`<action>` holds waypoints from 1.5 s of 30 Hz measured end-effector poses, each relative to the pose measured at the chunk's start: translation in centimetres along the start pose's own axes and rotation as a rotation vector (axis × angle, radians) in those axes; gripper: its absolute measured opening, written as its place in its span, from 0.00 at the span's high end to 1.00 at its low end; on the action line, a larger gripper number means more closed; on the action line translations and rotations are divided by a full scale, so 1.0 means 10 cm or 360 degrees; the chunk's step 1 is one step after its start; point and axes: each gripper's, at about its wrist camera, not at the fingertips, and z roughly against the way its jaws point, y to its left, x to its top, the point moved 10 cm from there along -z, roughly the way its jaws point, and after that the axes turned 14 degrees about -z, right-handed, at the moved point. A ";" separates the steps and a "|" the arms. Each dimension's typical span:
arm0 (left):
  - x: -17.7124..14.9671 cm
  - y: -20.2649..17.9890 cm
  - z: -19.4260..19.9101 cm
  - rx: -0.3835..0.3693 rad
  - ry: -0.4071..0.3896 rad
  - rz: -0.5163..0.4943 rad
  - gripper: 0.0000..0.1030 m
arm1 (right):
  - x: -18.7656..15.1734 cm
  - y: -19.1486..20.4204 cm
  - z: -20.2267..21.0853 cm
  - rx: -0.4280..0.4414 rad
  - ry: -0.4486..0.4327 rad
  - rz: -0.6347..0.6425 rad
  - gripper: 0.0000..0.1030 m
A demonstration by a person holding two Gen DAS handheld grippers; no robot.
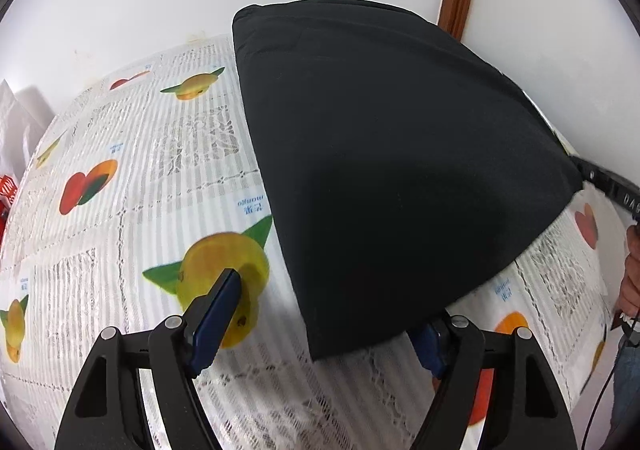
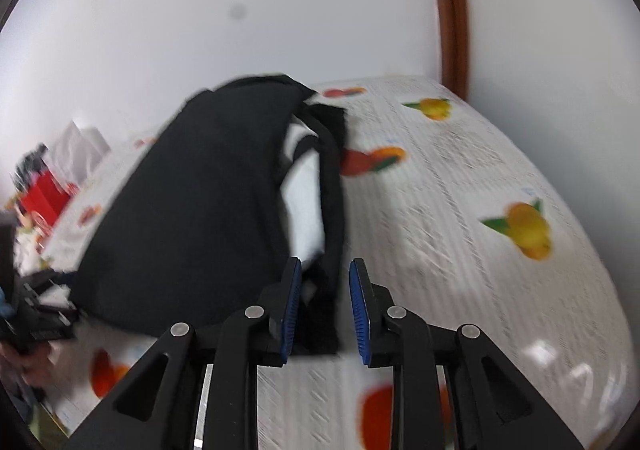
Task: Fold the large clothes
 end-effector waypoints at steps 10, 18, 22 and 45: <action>-0.16 -0.01 0.21 -0.0056 -0.0062 0.0044 0.42 | -0.29 -0.07 0.19 0.0002 0.0072 0.0076 0.76; -0.19 0.00 0.23 -0.0069 -0.0080 0.0112 0.66 | -0.26 0.10 -0.11 0.0049 0.0111 0.0006 0.76; -0.19 0.00 0.24 -0.0126 -0.0082 0.0153 0.86 | -0.24 0.19 -0.24 0.0055 0.0129 0.0000 0.83; -0.39 0.73 0.33 0.0052 -0.0049 0.0338 0.93 | -0.06 1.19 -0.64 0.0224 0.0150 0.0172 0.94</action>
